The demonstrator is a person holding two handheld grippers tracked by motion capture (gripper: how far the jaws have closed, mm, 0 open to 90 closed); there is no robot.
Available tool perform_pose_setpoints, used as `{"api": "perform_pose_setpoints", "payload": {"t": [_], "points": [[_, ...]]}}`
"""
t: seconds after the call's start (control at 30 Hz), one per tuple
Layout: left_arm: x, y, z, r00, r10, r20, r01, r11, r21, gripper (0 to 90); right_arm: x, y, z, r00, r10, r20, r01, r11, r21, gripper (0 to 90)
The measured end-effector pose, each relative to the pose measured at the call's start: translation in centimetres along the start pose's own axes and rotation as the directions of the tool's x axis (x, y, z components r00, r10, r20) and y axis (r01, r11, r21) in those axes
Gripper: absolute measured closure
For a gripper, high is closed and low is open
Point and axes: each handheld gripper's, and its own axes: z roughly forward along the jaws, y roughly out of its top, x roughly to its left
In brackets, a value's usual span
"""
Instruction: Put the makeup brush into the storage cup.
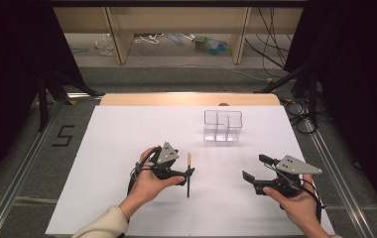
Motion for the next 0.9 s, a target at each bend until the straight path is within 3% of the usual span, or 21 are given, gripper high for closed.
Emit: {"api": "perform_pose_setpoints", "payload": {"t": [0.03, 0.1, 0.13, 0.27, 0.43, 0.47, 0.5, 0.57, 0.77, 0.8, 0.83, 0.9], "points": [[0.1, 0.1, 0.1, 0.9999, 0.014, -0.005, -0.014, 0.9996, 0.023, 16.0, 0.0, 0.0, 0.0, 1.0, 0.001, 0.001, -0.001, 1.0, -0.004, 16.3], [0.0, 0.2, 0.3, 1.0, 0.002, -0.008, -0.002, 0.9999, 0.015, 16.1, 0.0, 0.0, 0.0, 1.0, 0.0, -0.003, 0.0, 1.0, 0.004, 16.3], [0.1, 0.3, 0.2, 0.9999, 0.015, -0.005, -0.014, 0.9989, 0.044, 16.3, 0.0, 0.0, 0.0, 1.0, -0.001, -0.002, 0.001, 1.0, 0.009, 16.3], [0.2, 0.4, 0.6, 0.9999, 0.014, -0.009, -0.013, 0.9968, 0.078, 16.5, 0.0, 0.0, 0.0, 1.0, -0.002, -0.003, 0.002, 1.0, 0.01, 16.3], [0.2, 0.7, 1.0, 0.9993, 0.026, -0.026, -0.022, 0.9886, 0.149, 17.8, -0.1, 0.0, 0.1, 0.9998, -0.02, -0.005, 0.02, 1.0, 0.006, 16.6], [0.1, 0.9, 1.3, 0.9996, 0.01, -0.025, -0.006, 0.9857, 0.168, 18.7, 0.0, -0.1, 0.2, 1.0, -0.001, -0.009, 0.001, 1.0, 0.008, 16.5], [0.1, 0.9, 1.3, 0.9996, 0.01, -0.025, -0.006, 0.9857, 0.168, 19.1, -0.1, -0.1, 0.2, 0.9998, -0.019, -0.002, 0.019, 1.0, -0.004, 16.6], [-0.1, 1.0, 1.6, 0.9996, 0.007, -0.029, 0.0, 0.9764, 0.216, 19.4, -0.1, -0.1, 0.3, 0.9999, -0.009, -0.013, 0.009, 1.0, -0.009, 16.6], [-0.5, 1.4, 2.3, 0.9995, 0.007, -0.032, 0.002, 0.9651, 0.262, 22.5, 0.0, -0.2, 0.3, 0.9998, 0.008, -0.021, -0.008, 1.0, 0.007, 16.8], [-0.6, 1.7, 2.4, 0.9994, 0.016, -0.031, -0.006, 0.9561, 0.293, 23.4, 0.0, -0.2, 0.3, 0.9998, 0.007, -0.021, -0.007, 1.0, 0.008, 16.8], [-0.6, 1.7, 2.4, 0.9994, 0.016, -0.031, -0.006, 0.9561, 0.293, 24.0, 0.0, -0.2, 0.3, 0.9997, 0.007, -0.022, -0.007, 1.0, 0.007, 16.8], [-0.6, 2.0, 2.7, 0.9996, 0.013, -0.026, -0.004, 0.9434, 0.332, 24.7, -0.1, -0.1, 0.3, 0.9998, -0.015, -0.012, 0.015, 1.0, 0.004, 16.8]]}}
